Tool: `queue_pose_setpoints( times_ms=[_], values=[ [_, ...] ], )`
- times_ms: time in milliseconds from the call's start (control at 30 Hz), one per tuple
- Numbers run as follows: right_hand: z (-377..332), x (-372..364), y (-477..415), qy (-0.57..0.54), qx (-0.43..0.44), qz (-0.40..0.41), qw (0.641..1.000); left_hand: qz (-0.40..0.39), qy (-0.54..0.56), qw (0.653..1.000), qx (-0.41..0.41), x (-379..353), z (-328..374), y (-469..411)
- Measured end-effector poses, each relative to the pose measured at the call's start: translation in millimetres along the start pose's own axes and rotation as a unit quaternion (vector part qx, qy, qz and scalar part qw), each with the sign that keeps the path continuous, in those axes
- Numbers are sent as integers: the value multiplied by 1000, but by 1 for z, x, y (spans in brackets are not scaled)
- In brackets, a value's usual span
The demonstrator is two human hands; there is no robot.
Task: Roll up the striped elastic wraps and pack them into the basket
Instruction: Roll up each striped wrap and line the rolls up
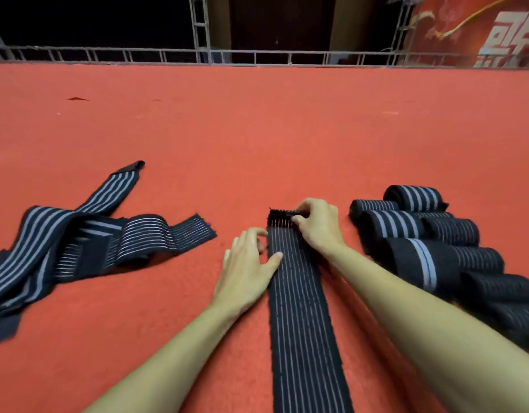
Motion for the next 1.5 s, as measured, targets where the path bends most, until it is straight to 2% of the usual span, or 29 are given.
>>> queue_pose_setpoints(
  times_ms=[67, 167, 233, 400, 567, 600, 700, 800, 900, 1000, 1067, 1167, 1333, 1500],
  values=[
    [11, -14, 0, 1, 10, 11, 1000, -3, -28, 1000, -11, -3, -2, -1],
    [16, -21, -1, -54, 38, 39, 997, -10, -70, 997, -14, -9, -4, -4],
    [16, -20, 0, -44, 48, 39, 997, -9, -79, 997, -9, -10, -5, -5],
    [1, -24, 13, 75, 40, -47, 995, -25, -99, 994, -24, -7, -2, -3],
    [-36, -28, 25, 117, 54, -125, 984, -144, -94, 981, -88, 14, -12, -3],
    [-43, -31, 28, 118, 70, -130, 982, -140, -83, 981, -109, 26, -20, 0],
    [-64, -49, 37, 113, 113, -157, 975, -59, -80, 984, -149, 68, -59, 17],
    [-90, -77, 44, 92, 170, -198, 961, 56, -108, 988, -97, 106, -110, 36],
    [-119, -110, 54, 70, 231, -236, 941, 167, -107, 980, 11, 126, -154, 48],
    [-144, -143, 55, 47, 264, -255, 929, 225, -10, 963, 151, 132, -177, 46],
    [-155, -156, 48, 43, 232, -260, 936, 225, 30, 951, 212, 131, -181, 41],
    [-161, -165, 35, 56, 156, -271, 948, 194, 17, 957, 214, 127, -182, 38],
    [-171, -155, 40, 156, 251, -234, 926, 167, -12, 963, 212, 123, -185, 37],
    [-184, -133, 59, 272, 339, -184, 882, 159, -94, 971, 152, 125, -170, 41]
  ],
)
Point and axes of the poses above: each hand's wrist, its own y-axis away from the middle knuckle, its own x-axis out of the back of the hand, z = x × y, the point moved 3 cm from there along -y, towards the middle knuckle, and after that the axes turned 13 degrees about -y, right-handed, at the moved point
